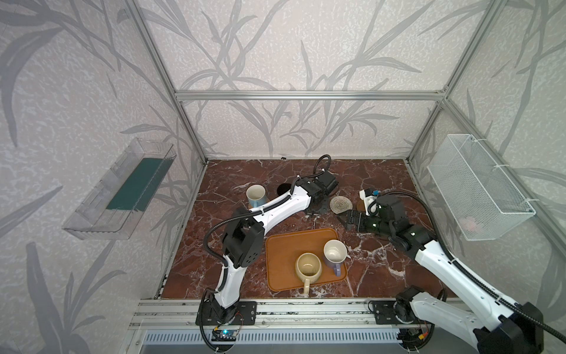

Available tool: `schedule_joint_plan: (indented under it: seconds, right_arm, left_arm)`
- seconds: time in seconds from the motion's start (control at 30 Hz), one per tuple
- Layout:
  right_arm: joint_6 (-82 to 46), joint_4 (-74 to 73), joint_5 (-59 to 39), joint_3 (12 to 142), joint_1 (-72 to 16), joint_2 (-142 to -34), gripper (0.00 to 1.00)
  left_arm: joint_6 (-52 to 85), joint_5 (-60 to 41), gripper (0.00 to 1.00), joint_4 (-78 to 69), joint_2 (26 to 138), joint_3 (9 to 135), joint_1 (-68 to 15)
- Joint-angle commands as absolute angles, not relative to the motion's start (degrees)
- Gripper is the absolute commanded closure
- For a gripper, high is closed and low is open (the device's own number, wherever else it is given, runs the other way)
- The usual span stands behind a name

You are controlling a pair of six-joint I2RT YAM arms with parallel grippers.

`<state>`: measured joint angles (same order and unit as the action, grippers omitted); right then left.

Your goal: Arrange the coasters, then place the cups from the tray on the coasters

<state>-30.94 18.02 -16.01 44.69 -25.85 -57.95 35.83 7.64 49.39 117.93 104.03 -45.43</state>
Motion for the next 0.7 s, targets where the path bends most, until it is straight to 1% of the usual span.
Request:
schedule_joint_plan:
  seconds: [0.0, 0.23, 0.37, 0.67]
  right_arm:
    - [-26.56, 15.77, -18.89, 44.89, -25.35, -58.63, 0.01]
    - [-24.07, 16.64, -19.42, 46.32, -24.26, -61.60, 0.01]
    - [-19.43, 15.92, -18.42, 46.11, -23.42, -61.70, 0.01]
    - [-16.91, 9.84, -21.86, 43.18, -22.76, -63.25, 0.01]
  left_arm:
    - [37.26, 11.64, 1.00, 48.37, 118.06, 107.60, -45.52]
    - [39.22, 11.91, 1.00, 46.69, 119.37, 106.90, -45.39]
    - [39.82, 11.61, 1.00, 47.63, 120.61, 107.60, -45.26]
    - [40.13, 11.49, 1.00, 46.38, 122.03, 107.88, -45.00]
